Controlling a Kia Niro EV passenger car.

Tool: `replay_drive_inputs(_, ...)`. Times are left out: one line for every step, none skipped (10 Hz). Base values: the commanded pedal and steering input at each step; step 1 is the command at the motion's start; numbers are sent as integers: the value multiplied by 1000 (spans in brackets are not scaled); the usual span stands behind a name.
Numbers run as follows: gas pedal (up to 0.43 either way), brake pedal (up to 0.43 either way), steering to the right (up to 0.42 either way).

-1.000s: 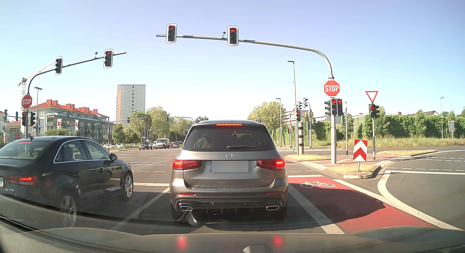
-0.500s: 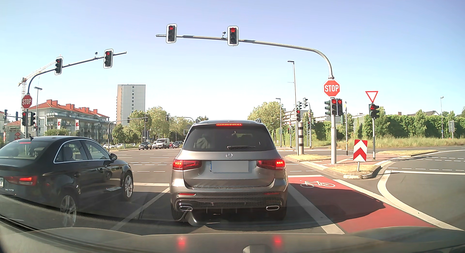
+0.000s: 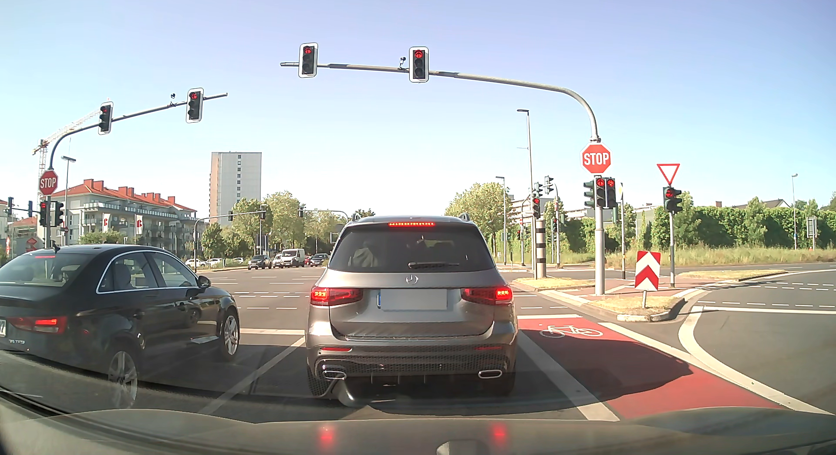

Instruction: Follow the waypoints while adhering to traffic rules and regulations

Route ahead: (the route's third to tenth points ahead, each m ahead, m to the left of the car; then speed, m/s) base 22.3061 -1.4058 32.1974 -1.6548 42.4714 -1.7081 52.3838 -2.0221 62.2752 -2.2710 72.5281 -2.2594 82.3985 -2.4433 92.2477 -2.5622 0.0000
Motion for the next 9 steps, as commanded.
replay_drive_inputs(0,415,0)
replay_drive_inputs(0,421,0)
replay_drive_inputs(0,415,0)
replay_drive_inputs(0,415,0)
replay_drive_inputs(0,421,0)
replay_drive_inputs(0,421,0)
replay_drive_inputs(0,421,0)
replay_drive_inputs(0,421,0)
replay_drive_inputs(0,421,0)
